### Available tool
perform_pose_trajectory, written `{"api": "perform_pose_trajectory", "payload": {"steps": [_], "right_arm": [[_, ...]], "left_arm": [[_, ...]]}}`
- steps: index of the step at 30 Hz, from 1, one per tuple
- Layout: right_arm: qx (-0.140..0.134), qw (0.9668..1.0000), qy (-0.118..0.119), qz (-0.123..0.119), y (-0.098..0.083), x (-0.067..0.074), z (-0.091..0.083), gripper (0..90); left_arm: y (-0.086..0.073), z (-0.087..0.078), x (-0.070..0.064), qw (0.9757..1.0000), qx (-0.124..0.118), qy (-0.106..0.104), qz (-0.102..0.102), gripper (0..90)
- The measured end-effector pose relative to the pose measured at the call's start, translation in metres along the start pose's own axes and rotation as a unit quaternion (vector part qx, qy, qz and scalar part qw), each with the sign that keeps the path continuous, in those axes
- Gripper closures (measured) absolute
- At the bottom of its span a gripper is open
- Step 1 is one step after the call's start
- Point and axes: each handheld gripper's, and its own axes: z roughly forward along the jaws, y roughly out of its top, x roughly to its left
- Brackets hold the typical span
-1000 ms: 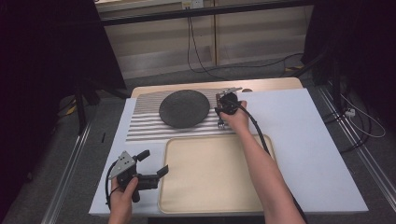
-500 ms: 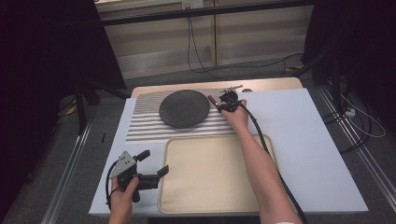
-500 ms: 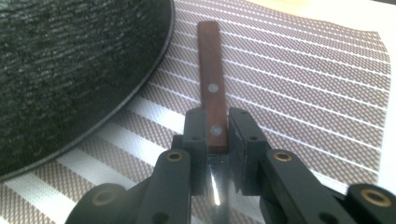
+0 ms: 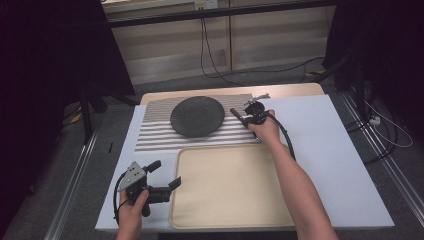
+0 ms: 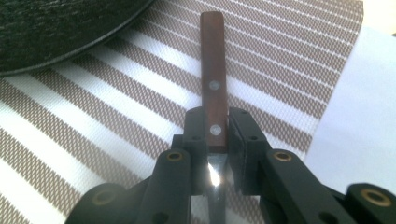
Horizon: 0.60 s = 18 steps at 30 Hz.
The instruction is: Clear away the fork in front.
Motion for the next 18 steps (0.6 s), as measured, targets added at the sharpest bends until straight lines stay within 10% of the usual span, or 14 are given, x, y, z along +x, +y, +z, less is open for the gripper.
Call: {"api": "perform_pose_trajectory", "payload": {"steps": [18], "right_arm": [[0.006,0.9995,-0.016,0.026,-0.0012,0.0038,0.0011,78.0]], "left_arm": [[0.0008,0.0045,-0.0024,1.0000,0.003,-0.005,0.004,2.5]]}}
